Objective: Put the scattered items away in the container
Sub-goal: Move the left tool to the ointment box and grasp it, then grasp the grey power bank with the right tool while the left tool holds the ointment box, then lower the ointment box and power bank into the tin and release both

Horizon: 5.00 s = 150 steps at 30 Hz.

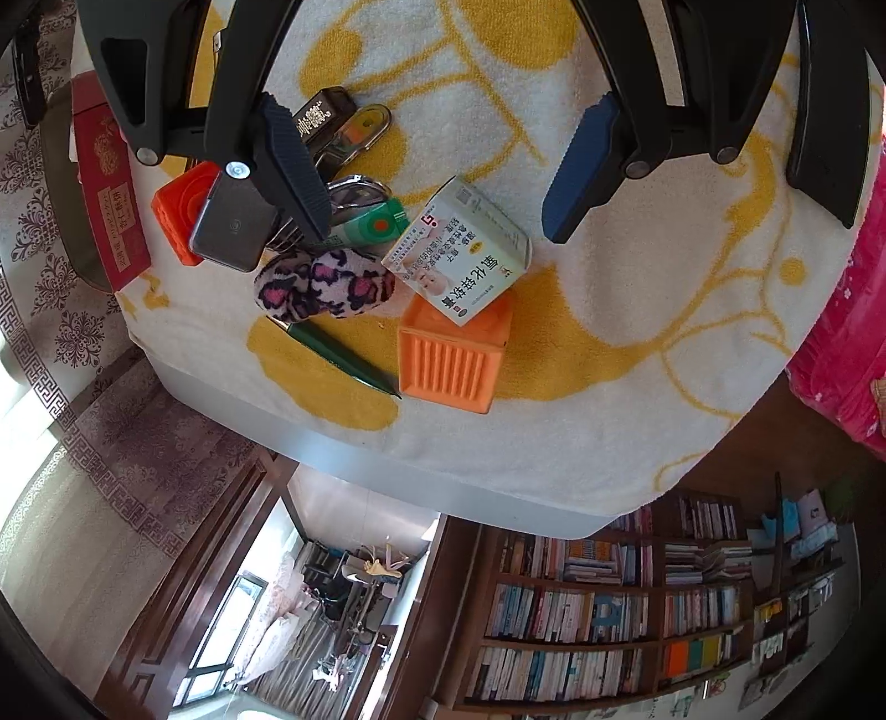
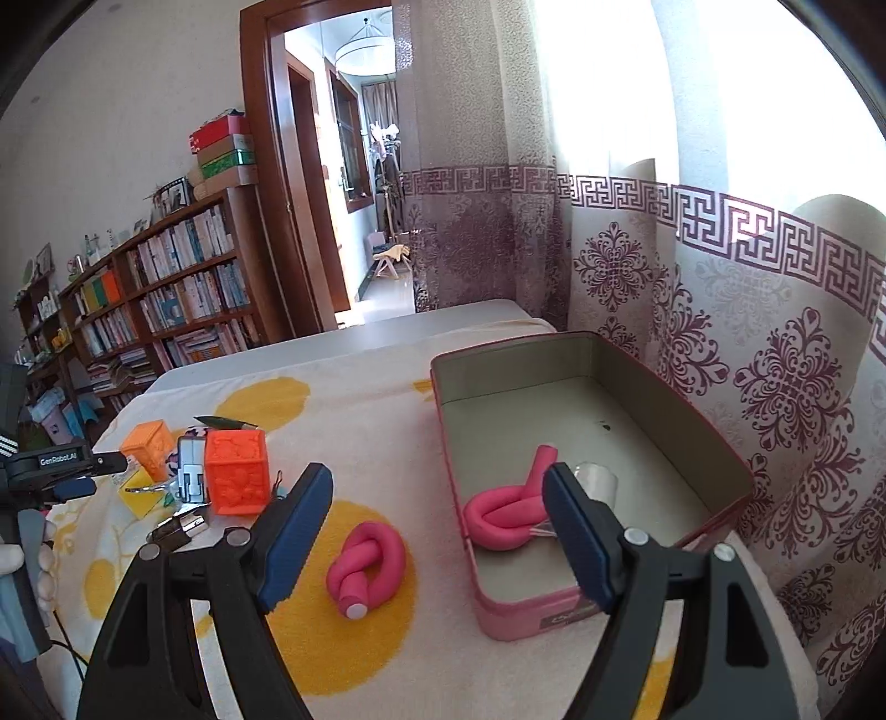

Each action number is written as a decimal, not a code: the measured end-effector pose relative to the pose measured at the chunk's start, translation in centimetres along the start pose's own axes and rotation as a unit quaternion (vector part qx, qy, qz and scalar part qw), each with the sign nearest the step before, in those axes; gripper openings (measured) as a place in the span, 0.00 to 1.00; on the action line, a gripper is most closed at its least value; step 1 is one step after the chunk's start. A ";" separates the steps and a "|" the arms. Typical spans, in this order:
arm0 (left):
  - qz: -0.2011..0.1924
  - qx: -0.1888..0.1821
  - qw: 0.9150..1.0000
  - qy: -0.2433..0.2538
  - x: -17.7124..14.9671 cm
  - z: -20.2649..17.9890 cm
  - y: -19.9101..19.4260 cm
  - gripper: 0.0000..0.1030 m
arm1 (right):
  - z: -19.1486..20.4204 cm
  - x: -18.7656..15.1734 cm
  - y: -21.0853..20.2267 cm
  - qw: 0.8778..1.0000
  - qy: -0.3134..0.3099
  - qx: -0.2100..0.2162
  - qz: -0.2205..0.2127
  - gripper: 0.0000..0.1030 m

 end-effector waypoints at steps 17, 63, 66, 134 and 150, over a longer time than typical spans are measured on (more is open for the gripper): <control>0.001 0.021 1.000 -0.008 0.9 2.4 1.8 0.78 | 4.5 -2.0 4.5 0.997 0.004 0.054 0.059 0.79; -0.044 -0.043 0.998 0.024 0.7 0.3 -2.5 0.67 | 16.3 0.7 8.0 0.963 -0.078 0.235 0.103 0.55; -0.042 -0.047 0.998 0.023 0.6 0.1 -2.6 0.67 | 17.2 1.2 9.5 0.962 -0.101 0.231 0.107 0.55; -0.027 -0.052 0.995 0.080 -3.1 -5.6 -3.1 0.67 | 5.8 2.1 4.3 0.983 0.018 0.178 0.032 0.46; 0.000 -0.094 0.976 0.197 -9.9 -18.6 -3.5 0.67 | -10.6 0.5 -0.2 0.995 0.100 0.005 -0.024 0.46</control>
Point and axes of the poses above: each gripper's, at about its wrist camera, not at the fingertips, and y roughly the way its jaws point, z to its left, x to its top, the point moved 7 cm from there along y, roughly the way its jaws point, and after that the axes turned 15 degrees about -y, right-handed, at the moved point
